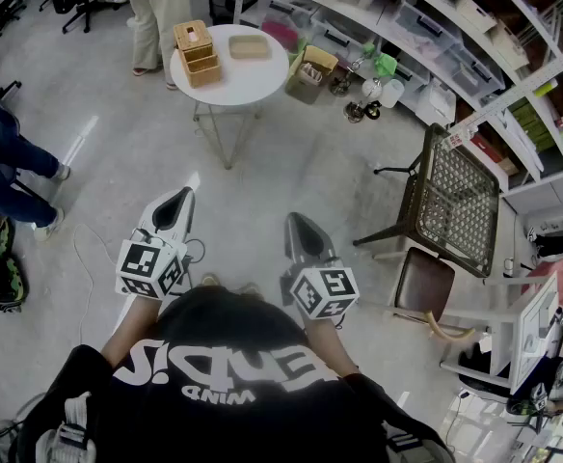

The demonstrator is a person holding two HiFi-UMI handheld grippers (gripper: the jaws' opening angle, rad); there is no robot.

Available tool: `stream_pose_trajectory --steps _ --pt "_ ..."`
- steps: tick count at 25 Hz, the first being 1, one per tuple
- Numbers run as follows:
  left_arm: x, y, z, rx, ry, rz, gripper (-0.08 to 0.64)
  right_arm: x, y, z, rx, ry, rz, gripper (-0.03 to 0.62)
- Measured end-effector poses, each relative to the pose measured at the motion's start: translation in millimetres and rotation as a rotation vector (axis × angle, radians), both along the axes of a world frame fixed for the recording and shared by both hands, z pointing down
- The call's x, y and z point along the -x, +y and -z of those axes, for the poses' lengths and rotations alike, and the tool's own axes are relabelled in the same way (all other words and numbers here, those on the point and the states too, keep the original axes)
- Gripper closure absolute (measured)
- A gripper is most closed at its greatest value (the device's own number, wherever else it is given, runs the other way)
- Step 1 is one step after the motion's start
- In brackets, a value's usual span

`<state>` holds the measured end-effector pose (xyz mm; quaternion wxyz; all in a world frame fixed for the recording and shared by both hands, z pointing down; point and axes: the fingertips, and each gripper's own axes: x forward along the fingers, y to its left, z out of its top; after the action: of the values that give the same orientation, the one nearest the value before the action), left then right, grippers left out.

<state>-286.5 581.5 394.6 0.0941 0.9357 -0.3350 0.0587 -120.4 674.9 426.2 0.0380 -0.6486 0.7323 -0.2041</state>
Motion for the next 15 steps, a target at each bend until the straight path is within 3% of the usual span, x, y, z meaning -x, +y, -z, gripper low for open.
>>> stream_pose_trajectory --steps 15 --pt "42 -42 12 -0.012 0.018 -0.027 0.558 24 -25 9 -0.01 -0.035 -0.063 0.591"
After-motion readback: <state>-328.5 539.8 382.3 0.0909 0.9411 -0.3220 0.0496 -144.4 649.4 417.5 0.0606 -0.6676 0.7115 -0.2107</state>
